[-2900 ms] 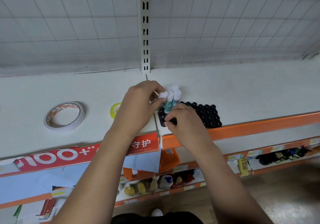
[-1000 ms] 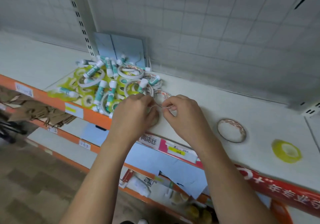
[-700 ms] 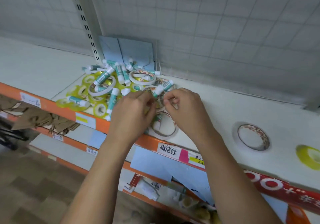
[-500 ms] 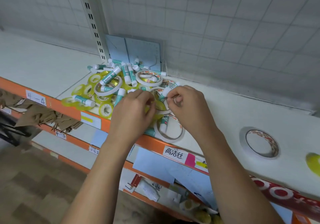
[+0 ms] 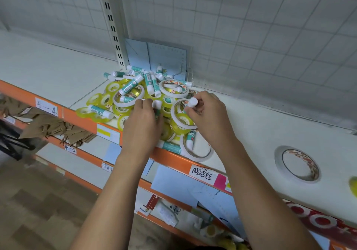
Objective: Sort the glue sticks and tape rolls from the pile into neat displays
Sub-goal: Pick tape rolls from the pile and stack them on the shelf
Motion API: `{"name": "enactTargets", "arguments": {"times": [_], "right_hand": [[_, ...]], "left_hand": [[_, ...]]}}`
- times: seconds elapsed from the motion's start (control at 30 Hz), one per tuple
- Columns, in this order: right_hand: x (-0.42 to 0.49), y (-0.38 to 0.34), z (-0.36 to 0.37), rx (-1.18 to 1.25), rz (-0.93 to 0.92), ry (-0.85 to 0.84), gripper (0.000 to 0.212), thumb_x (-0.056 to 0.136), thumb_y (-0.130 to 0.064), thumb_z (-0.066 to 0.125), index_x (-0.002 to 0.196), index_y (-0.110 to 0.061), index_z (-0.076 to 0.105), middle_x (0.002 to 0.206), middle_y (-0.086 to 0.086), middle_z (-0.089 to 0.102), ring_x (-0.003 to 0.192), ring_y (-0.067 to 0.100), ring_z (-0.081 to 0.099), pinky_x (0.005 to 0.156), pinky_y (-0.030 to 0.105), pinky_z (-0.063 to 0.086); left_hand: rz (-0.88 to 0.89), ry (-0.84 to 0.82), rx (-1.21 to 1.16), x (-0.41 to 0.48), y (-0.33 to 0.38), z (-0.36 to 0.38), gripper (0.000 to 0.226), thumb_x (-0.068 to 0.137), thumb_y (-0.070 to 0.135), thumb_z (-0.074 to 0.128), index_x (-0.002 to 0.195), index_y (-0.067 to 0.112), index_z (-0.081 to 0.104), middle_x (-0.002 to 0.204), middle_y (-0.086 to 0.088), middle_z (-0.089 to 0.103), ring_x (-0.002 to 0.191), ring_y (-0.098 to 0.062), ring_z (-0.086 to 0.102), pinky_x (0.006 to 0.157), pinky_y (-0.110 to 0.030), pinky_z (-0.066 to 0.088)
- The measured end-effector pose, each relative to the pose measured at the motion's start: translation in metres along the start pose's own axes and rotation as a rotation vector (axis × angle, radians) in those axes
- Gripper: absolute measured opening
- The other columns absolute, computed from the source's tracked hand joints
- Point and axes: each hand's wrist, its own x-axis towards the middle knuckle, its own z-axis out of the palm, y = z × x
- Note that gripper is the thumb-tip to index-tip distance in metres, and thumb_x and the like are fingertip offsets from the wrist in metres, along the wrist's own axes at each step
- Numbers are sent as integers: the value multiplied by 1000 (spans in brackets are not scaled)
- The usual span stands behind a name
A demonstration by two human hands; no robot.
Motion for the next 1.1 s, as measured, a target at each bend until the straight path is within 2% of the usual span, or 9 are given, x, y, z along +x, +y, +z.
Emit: {"name": "enactTargets", "arguments": {"times": [0.13, 0.27, 0.37, 0.47, 0.57, 0.67, 0.77, 0.9, 1.1], "right_hand": [[-7, -3, -7, 58, -24, 11, 13, 91, -26, 62, 102, -25, 55, 97, -6, 63, 90, 14, 60, 76, 41, 55], [-16, -3, -6, 102, -9, 13, 19, 91, -21, 60, 106, -30, 53, 101, -8, 62, 94, 11, 61, 77, 42, 57], [-22, -3, -10, 186, -17, 73, 24, 86, -17, 60, 103, -33, 54, 101, -10, 61, 93, 8, 61, 78, 32, 56], [-28, 1, -22, 192, -23, 115, 30, 80, -21, 58, 106, -38, 56, 101, -6, 59, 87, 6, 59, 74, 20, 51], [-40, 15, -37, 125, -21, 87, 36, 82, -25, 59, 114, -41, 56, 97, -5, 56, 84, 4, 57, 72, 11, 44], [-56, 36, -55, 72, 13, 75, 41, 85, -24, 64, 122, -39, 54, 89, -11, 52, 79, 2, 54, 69, 9, 39], [-78, 60, -82, -11, 83, 112, 40, 85, -24, 63, 122, -36, 54, 89, -8, 53, 79, 3, 52, 68, 12, 39], [-113, 89, -126, -130, 167, 189, 38, 85, -21, 61, 120, -34, 58, 96, -8, 55, 84, 4, 52, 74, 15, 42], [-160, 122, -183, -151, 265, 290, 36, 87, -20, 61, 121, -30, 60, 99, -4, 56, 86, 7, 53, 78, 23, 47]], "left_hand": [[-52, -26, -9, 2, 0, 4, 33, 91, 24, 63, 116, 4, 57, 109, -14, 54, 95, -34, 55, 70, -39, 44], [-20, 22, -56, 1, 1, 1, 27, 92, 19, 60, 115, 5, 58, 110, -14, 54, 94, -34, 55, 70, -38, 42], [55, 106, -119, -2, 10, -7, 26, 91, 17, 58, 115, 5, 57, 110, -14, 53, 88, -33, 55, 65, -36, 42], [177, 121, -182, -4, 26, -14, 23, 88, 16, 58, 109, 6, 56, 104, -13, 55, 85, -32, 55, 67, -41, 46], [299, 56, -213, -9, 50, -14, 21, 85, 19, 60, 103, 8, 57, 97, -10, 59, 86, -31, 55, 65, -41, 45], [394, -51, -251, -18, 79, -2, 23, 86, 26, 62, 103, 11, 59, 97, -8, 61, 90, -30, 56, 65, -40, 46], [472, -166, -283, -29, 109, 14, 22, 87, 26, 61, 104, 12, 60, 97, -8, 62, 90, -31, 57, 67, -42, 47], [585, -291, -318, -47, 150, 33, 21, 86, 25, 58, 105, 16, 59, 95, -2, 60, 87, -26, 57, 69, -42, 49], [705, -378, -342, -76, 217, 56, 22, 88, 34, 56, 107, 23, 59, 97, 5, 60, 86, -19, 57, 68, -35, 49]]}}
